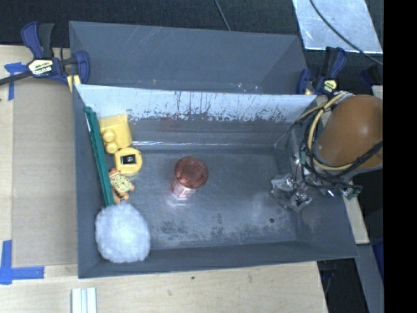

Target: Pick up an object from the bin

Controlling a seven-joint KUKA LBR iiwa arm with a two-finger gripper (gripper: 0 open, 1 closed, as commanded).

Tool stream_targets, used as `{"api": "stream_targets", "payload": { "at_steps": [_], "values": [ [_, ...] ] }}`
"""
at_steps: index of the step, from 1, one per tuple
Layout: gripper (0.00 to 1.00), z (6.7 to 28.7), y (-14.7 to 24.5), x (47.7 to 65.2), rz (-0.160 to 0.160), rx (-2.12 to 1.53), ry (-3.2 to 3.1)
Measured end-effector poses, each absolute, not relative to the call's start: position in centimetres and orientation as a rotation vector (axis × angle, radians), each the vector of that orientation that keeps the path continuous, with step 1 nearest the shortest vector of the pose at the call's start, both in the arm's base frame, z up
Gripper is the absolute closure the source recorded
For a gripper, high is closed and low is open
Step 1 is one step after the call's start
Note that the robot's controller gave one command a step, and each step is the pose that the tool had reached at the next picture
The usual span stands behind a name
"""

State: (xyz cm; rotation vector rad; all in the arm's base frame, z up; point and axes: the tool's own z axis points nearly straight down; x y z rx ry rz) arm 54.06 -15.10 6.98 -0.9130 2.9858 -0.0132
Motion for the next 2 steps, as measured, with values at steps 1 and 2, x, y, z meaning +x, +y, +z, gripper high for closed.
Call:
{"api": "stream_targets", "payload": {
  "at_steps": [1,2],
  "values": [
    [1.0,7.18,-14.11,52.66,-0.008,-0.484,3.087],
    [1.0,7.39,-14.31,53.42,-0.011,-0.514,3.078]
  ]
}}
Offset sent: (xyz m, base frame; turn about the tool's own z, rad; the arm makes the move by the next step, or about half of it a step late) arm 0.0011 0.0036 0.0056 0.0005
